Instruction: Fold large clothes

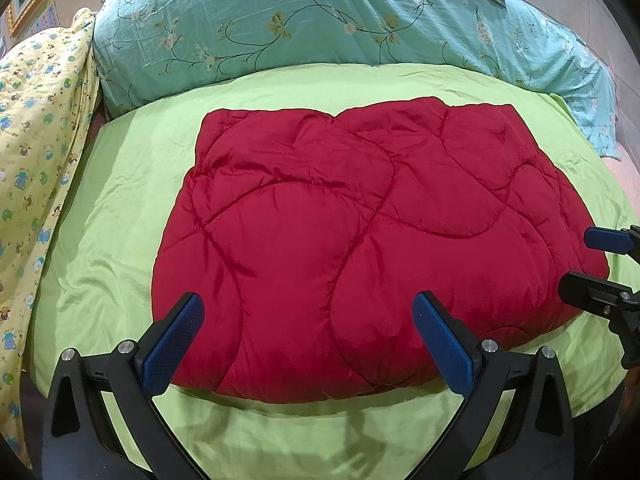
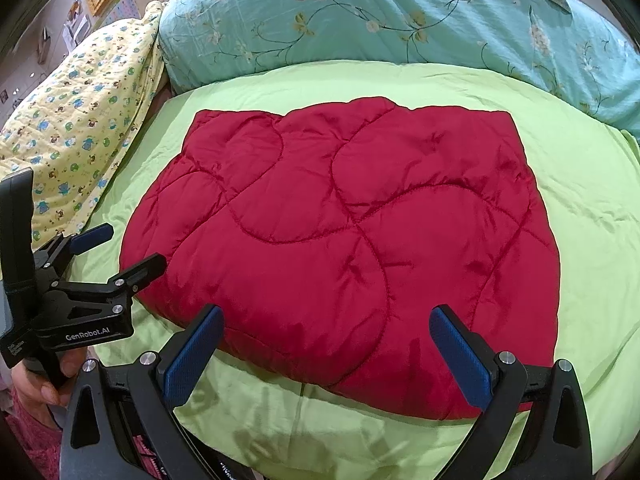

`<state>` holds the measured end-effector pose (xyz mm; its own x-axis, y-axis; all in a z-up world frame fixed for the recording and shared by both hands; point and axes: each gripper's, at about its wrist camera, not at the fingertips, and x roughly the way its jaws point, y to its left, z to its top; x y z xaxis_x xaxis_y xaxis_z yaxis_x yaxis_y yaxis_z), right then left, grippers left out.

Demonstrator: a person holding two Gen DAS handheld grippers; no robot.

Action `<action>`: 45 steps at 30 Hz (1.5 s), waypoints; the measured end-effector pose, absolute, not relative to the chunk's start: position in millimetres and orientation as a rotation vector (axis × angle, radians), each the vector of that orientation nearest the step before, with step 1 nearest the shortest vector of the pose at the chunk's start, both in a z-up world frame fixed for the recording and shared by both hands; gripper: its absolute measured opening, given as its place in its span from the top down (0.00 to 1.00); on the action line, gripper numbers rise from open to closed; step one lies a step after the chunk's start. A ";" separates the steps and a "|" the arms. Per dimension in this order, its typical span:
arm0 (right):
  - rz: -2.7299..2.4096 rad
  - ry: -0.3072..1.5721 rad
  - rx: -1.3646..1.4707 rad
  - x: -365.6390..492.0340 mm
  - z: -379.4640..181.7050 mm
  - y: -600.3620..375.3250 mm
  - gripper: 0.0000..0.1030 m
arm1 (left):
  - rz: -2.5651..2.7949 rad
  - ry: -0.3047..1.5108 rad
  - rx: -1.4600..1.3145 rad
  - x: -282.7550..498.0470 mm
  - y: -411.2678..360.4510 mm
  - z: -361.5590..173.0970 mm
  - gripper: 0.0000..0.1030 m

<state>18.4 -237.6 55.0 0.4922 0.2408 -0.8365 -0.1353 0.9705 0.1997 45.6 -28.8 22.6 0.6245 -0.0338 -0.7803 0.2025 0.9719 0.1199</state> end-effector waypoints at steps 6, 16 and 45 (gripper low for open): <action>0.229 1.034 0.115 20.4 52.3 -238.6 0.00 | -0.137 0.888 0.200 47.5 -28.1 22.0 0.00; 0.229 1.035 0.117 21.3 51.8 -239.3 0.00 | -0.136 0.887 0.197 50.3 -26.2 22.8 0.00; 0.206 1.029 0.134 24.3 49.8 -250.1 0.00 | -0.129 0.890 0.165 54.1 -23.7 23.9 0.00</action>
